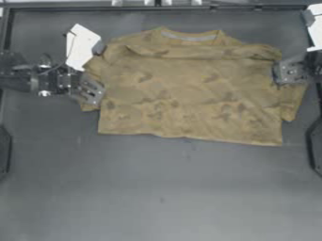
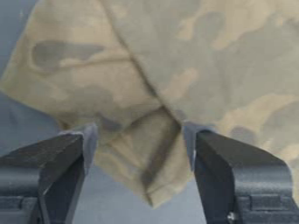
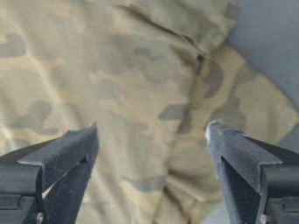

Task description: Fold shirt

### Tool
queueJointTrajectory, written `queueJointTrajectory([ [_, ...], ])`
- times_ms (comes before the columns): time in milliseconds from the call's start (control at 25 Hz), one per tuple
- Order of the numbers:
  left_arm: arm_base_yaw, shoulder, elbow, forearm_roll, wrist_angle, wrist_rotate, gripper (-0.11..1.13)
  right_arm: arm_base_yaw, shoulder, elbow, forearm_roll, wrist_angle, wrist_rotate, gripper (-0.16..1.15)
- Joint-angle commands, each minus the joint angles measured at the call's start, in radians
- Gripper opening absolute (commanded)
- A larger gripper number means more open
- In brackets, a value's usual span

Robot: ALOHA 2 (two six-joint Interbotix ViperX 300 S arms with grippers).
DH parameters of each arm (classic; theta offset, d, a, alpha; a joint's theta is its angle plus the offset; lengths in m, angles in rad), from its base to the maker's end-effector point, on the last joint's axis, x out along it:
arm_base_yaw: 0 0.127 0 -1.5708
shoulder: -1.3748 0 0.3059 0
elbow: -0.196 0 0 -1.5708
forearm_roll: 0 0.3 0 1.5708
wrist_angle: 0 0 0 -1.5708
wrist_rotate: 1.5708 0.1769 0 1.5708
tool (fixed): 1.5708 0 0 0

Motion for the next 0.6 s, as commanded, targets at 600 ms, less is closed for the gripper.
queueJointTrajectory([
  [600,0.055,0.069,0.018,0.005,-0.081,0.008,0.92,0.003,-0.012,-0.012,-0.005,-0.035,-0.002,0.99],
])
